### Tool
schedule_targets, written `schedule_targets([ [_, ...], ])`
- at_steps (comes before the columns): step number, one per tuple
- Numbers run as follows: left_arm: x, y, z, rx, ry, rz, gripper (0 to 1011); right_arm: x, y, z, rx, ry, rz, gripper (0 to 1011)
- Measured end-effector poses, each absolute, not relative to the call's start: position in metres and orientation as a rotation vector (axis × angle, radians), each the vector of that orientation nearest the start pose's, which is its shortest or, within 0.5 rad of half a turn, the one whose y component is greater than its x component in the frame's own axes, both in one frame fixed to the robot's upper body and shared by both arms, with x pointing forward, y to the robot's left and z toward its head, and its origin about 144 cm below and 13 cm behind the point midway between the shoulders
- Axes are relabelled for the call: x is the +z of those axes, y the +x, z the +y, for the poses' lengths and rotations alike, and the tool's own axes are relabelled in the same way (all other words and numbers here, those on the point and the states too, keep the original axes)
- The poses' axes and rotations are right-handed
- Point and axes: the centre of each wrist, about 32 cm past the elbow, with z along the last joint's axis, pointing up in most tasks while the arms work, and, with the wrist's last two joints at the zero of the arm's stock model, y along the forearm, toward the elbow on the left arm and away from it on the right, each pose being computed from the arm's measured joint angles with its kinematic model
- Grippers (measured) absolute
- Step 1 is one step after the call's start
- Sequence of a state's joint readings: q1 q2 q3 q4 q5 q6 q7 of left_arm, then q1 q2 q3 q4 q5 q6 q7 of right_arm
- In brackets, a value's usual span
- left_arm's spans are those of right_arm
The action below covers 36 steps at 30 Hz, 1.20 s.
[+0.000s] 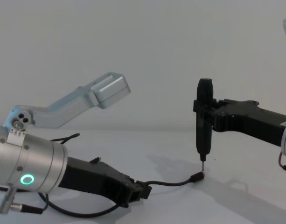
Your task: Pick up the data cable with the one hand.
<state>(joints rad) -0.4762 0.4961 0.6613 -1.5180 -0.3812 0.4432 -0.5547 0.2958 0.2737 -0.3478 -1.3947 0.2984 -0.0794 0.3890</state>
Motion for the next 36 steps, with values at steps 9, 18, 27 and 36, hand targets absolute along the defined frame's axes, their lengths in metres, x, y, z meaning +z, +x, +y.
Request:
schedule_targets([
  [9,1.2237,0.5321,0.2021,0.537,0.469,0.078,42,1.1726,0.5287,-0.2179,-0.903,0.026,-0.110,275],
  [18,1.2237,0.5322,0.2021,0.537,0.469,0.078,42,1.1704,0.5288,-0.2188,-0.907,0.025,-0.109,274],
  [27,1.2237,0.5321,0.2021,0.537,0.469,0.078,42,1.1693,0.5287,-0.2191,-0.908,0.025,-0.110,274],
  [36,1.2237,0.5321,0.2021,0.537,0.469,0.078,42,1.1687,0.5287,-0.2192,-0.909,0.026,-0.109,275],
])
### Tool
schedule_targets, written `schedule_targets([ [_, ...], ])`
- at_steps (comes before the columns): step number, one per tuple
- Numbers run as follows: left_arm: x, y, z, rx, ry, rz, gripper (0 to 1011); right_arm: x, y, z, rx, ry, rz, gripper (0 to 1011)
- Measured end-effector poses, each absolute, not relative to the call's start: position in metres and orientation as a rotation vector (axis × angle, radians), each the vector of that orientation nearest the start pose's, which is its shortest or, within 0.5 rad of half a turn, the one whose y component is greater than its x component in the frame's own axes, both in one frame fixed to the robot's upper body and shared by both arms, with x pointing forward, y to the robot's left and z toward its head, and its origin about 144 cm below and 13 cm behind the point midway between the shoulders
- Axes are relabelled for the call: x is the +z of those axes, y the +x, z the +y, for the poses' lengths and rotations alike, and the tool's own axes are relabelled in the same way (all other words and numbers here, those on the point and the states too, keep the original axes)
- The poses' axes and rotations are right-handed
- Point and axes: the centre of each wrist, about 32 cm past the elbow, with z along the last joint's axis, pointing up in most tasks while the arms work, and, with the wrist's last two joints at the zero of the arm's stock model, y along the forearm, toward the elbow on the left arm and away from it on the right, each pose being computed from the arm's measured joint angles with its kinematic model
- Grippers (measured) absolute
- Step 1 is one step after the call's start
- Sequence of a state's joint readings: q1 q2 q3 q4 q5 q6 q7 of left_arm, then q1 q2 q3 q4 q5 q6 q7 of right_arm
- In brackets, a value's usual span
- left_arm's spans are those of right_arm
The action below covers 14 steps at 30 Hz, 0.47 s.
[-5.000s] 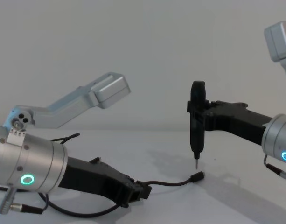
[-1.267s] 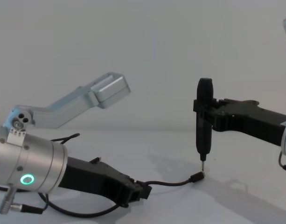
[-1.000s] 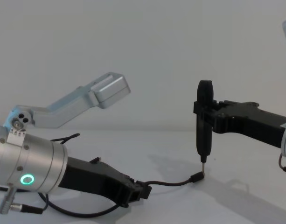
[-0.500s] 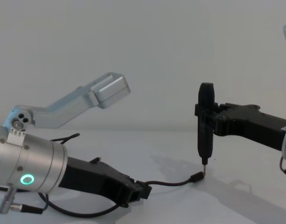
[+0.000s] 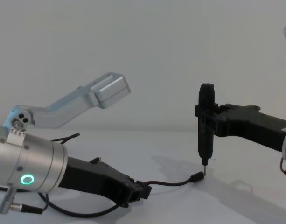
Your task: Pick up the data cable with the one hand.
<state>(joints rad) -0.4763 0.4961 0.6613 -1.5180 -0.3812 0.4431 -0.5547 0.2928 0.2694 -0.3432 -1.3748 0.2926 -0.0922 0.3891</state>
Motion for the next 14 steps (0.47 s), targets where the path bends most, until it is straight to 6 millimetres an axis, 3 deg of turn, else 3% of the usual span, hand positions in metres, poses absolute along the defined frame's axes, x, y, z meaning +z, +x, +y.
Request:
schedule_targets([
  [14,1.2237,0.5321,0.2021,0.537,0.469,0.078,42,1.1684,0.5287,-0.2193,-0.909,0.026,-0.109,274],
])
